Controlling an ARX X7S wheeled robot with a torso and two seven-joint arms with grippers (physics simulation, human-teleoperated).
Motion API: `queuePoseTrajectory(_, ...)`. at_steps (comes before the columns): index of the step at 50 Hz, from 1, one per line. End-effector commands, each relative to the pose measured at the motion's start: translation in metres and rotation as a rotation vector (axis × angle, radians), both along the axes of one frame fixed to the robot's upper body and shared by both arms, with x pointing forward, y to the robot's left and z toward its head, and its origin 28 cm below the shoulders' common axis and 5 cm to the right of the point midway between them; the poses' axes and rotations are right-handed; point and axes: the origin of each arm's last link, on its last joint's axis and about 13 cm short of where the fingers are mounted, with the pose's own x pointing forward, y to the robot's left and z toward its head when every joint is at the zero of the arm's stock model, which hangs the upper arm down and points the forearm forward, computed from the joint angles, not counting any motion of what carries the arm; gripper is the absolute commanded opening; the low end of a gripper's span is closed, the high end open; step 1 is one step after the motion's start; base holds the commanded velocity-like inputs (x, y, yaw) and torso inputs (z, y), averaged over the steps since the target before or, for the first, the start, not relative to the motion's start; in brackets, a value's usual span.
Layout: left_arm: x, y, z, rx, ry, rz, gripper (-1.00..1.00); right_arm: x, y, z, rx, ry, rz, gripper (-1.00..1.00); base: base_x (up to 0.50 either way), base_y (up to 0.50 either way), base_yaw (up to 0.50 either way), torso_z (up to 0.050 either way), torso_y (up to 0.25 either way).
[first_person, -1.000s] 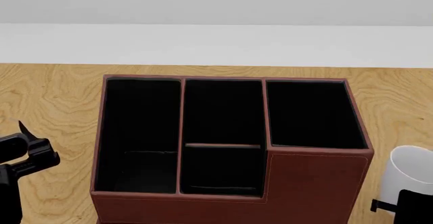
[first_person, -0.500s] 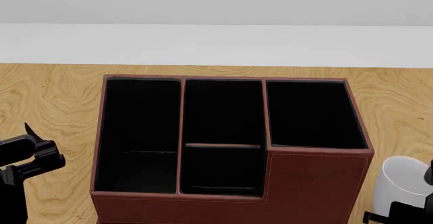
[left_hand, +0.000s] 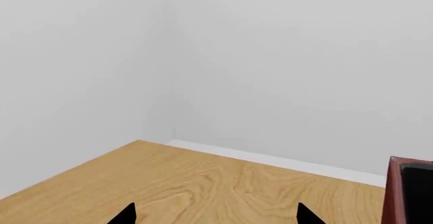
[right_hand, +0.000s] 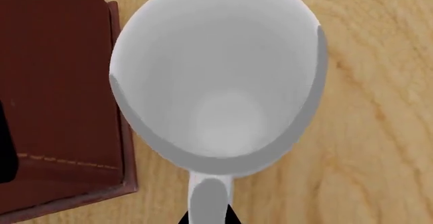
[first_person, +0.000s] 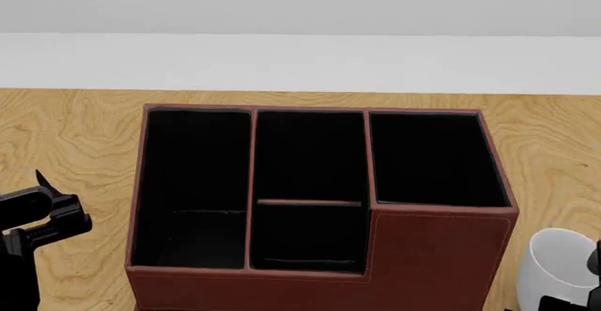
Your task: Pick up the white mug and place it to the right of the caddy.
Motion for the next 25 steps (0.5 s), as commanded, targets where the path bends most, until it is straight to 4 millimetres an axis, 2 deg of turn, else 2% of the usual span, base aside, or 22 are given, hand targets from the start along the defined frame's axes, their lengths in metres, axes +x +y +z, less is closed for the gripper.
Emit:
queuePoseTrajectory(1, 0.0007, -0.0004, 0.0001, 0.007, 0.004, -0.001, 1.00, -0.0060, 0.0050, -0.0132, 0.015, 0.023, -0.002, -1.00, 0.01, 0.00, 0.00, 0.000, 0.000)
queuePoseTrajectory(4, 0.0016, -0.0009, -0.0015, 0.008, 0.007, -0.003, 1.00, -0.0074, 0.0033, -0.0139, -0.008, 0.032, -0.016, -1.00, 0.00, 0.00, 0.00, 0.000, 0.000)
queuePoseTrajectory(5, 0.0025, -0.0012, -0.0022, 0.009, 0.007, -0.006, 1.00, -0.0074, 0.0030, -0.0137, -0.008, 0.032, -0.009, 1.00, 0.00, 0.00, 0.00, 0.000, 0.000)
queuePoseTrajectory(16, 0.0032, -0.0027, -0.0047, 0.006, 0.008, -0.018, 1.00, -0.0105, 0.0004, -0.0165, -0.007, 0.027, -0.018, 1.00, 0.00, 0.00, 0.00, 0.000, 0.000)
queuePoseTrajectory(25, 0.0016, -0.0031, -0.0040, -0.002, 0.009, -0.022, 1.00, -0.0052, 0.0009, -0.0110, -0.024, 0.007, 0.002, 1.00, 0.00, 0.00, 0.00, 0.000, 0.000)
